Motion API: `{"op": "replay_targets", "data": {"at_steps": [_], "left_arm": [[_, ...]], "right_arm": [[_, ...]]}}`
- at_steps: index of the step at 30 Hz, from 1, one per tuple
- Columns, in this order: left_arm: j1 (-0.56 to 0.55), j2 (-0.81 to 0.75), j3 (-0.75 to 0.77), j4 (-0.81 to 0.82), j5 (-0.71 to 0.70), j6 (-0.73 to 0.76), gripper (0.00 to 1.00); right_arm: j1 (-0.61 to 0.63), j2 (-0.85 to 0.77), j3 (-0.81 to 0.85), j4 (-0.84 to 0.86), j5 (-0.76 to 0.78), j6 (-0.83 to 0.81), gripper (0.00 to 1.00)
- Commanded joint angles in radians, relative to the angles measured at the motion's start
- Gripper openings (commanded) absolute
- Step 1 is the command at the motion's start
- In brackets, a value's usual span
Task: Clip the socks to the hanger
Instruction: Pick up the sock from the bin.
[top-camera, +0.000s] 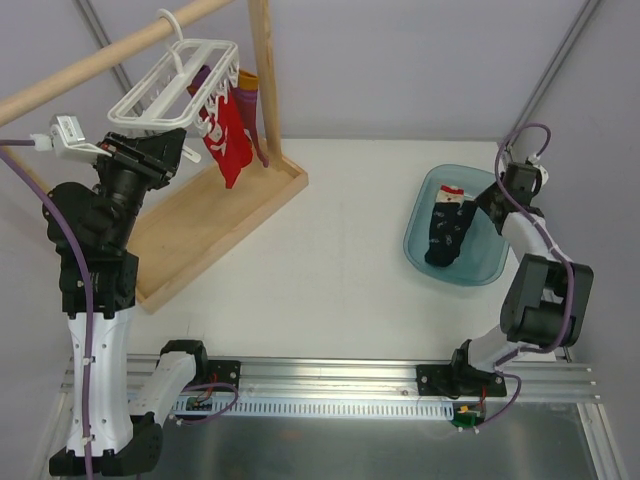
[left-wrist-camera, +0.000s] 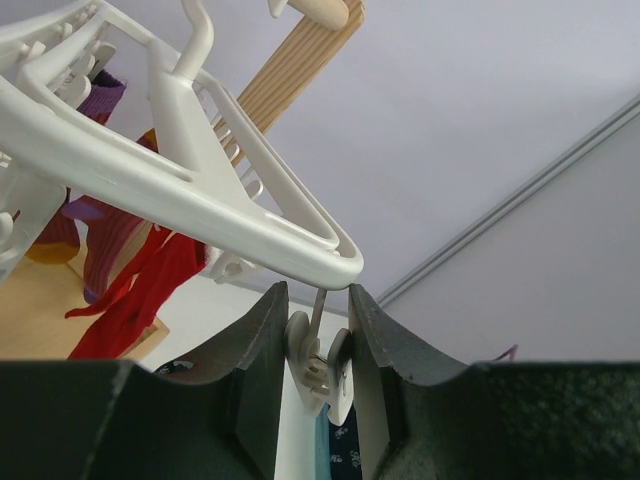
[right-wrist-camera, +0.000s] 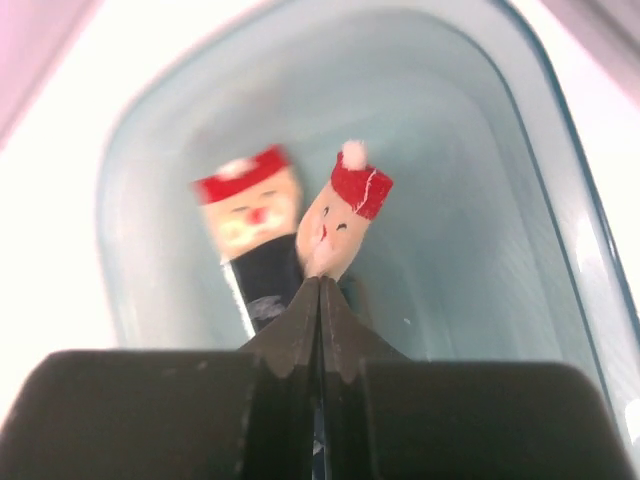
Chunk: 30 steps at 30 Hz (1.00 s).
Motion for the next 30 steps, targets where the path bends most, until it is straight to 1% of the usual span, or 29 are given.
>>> {"op": "replay_targets", "data": {"at_steps": [1,2,5,8,11,14,15,17,19,21,27,29,30], "left_arm": [[-0.002,-0.013,0.002,0.019,0.002,0.028,0.02],[-0.004,-0.015,0.002,0.018,0.004,0.029,0.02],[-0.004,-0.018,0.005,0.018,0.011,0.038,0.01],[-0.005,-0.021,0.0,0.018,0.017,0.043,0.02],[-0.004,-0.024,-0.007,0.019,0.02,0.043,0.02],[-0.004,-0.024,-0.015,0.019,0.022,0.041,0.02],[-0.004,-0.023,-0.015,0.019,0.027,0.04,0.02],[-0.004,-0.024,-0.017,0.021,0.028,0.041,0.02],[-0.005,-0.03,-0.02,0.021,0.03,0.046,0.02],[-0.004,-0.032,-0.023,0.019,0.028,0.052,0.02],[-0.004,-0.044,-0.032,0.021,0.027,0.058,0.02],[-0.005,-0.046,-0.033,0.019,0.028,0.061,0.02],[-0.004,-0.049,-0.035,0.021,0.027,0.063,0.02]], "right_arm": [[-0.007,-0.131,-0.051,0.087,-0.068,-0.038,0.01],[-0.007,-0.175,-0.065,0.096,-0.123,-0.046,0.01],[-0.005,-0.257,-0.097,0.107,-0.195,-0.101,0.01],[0.001,-0.326,-0.109,0.038,-0.292,-0.192,0.01],[0.012,-0.375,-0.128,-0.006,-0.344,-0.293,0.01],[0.062,-0.464,-0.189,0.004,-0.377,-0.394,0.01],[0.097,-0.499,-0.213,0.009,-0.398,-0.414,0.01],[0.134,-0.53,-0.237,0.058,-0.45,-0.443,0.01],[0.185,-0.538,-0.253,0.063,-0.466,-0.479,0.01],[0.219,-0.519,-0.252,0.032,-0.446,-0.515,0.01],[0.246,-0.446,-0.254,0.023,-0.469,-0.519,0.01],[0.254,-0.429,-0.244,0.018,-0.454,-0.534,0.01],[0.265,-0.426,-0.243,-0.011,-0.444,-0.542,0.01]]}}
